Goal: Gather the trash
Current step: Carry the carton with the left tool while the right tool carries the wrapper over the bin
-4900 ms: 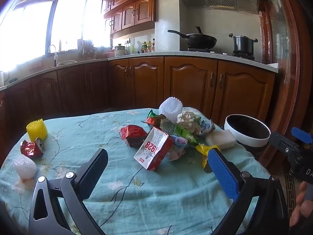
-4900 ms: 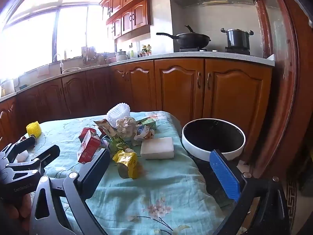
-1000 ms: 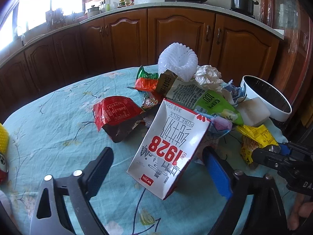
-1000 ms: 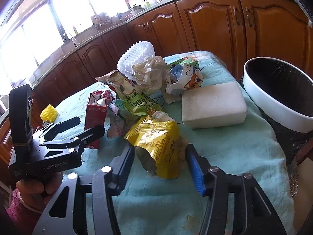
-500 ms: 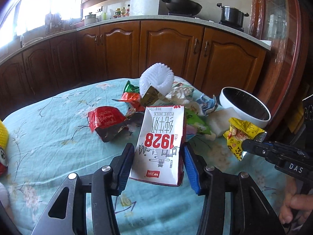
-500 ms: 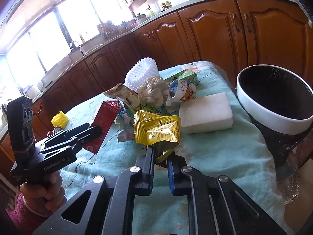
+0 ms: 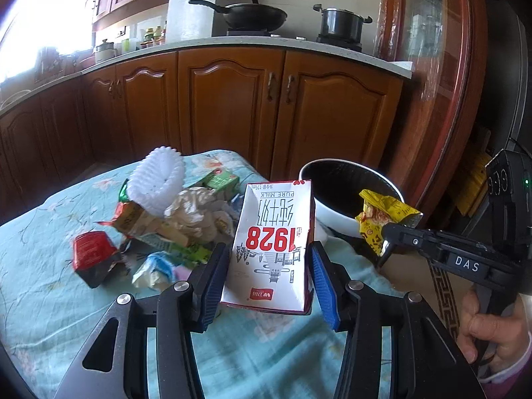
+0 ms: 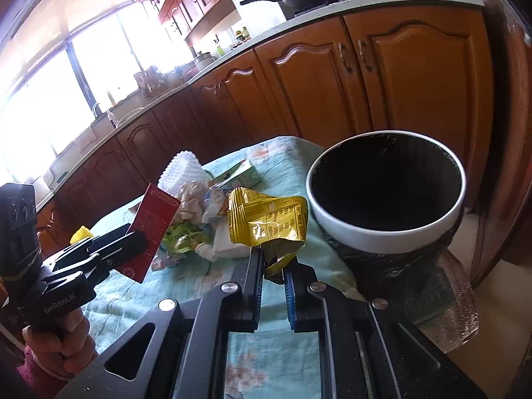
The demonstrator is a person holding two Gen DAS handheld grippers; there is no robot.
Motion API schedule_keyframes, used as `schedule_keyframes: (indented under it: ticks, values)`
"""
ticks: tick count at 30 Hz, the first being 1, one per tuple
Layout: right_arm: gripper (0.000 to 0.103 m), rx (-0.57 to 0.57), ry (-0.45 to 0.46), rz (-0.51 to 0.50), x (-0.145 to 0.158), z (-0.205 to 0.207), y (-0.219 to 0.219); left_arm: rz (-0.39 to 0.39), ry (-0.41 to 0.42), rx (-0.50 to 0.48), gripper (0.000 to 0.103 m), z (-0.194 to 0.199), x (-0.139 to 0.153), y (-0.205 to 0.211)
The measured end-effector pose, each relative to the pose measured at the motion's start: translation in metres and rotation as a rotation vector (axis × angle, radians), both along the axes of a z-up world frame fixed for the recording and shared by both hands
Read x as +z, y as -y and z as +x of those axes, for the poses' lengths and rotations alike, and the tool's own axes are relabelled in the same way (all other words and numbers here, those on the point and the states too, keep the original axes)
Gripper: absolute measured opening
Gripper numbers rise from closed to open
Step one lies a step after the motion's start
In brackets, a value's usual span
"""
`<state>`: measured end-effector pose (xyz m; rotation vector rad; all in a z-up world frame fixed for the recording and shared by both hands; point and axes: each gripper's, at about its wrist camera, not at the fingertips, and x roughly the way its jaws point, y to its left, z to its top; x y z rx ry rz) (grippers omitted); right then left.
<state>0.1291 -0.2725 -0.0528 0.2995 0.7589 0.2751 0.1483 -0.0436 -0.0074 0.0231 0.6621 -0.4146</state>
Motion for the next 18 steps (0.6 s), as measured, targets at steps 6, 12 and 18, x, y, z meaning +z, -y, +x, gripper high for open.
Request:
schedule_keyframes:
  ticks: [6,12,18]
  values:
    - [0.011,-0.070,-0.001,-0.018,0.004,0.017,0.042,0.025,-0.024,-0.059,0.048,0.031,-0.003,0.037]
    - [0.011,-0.104,-0.009,-0.033,0.006,0.039,0.065,0.047,-0.058,-0.089,0.047,0.070,-0.004,0.068]
    - [0.011,-0.107,-0.052,-0.034,-0.004,0.061,0.081,0.083,-0.091,-0.109,0.047,0.114,-0.008,0.103]
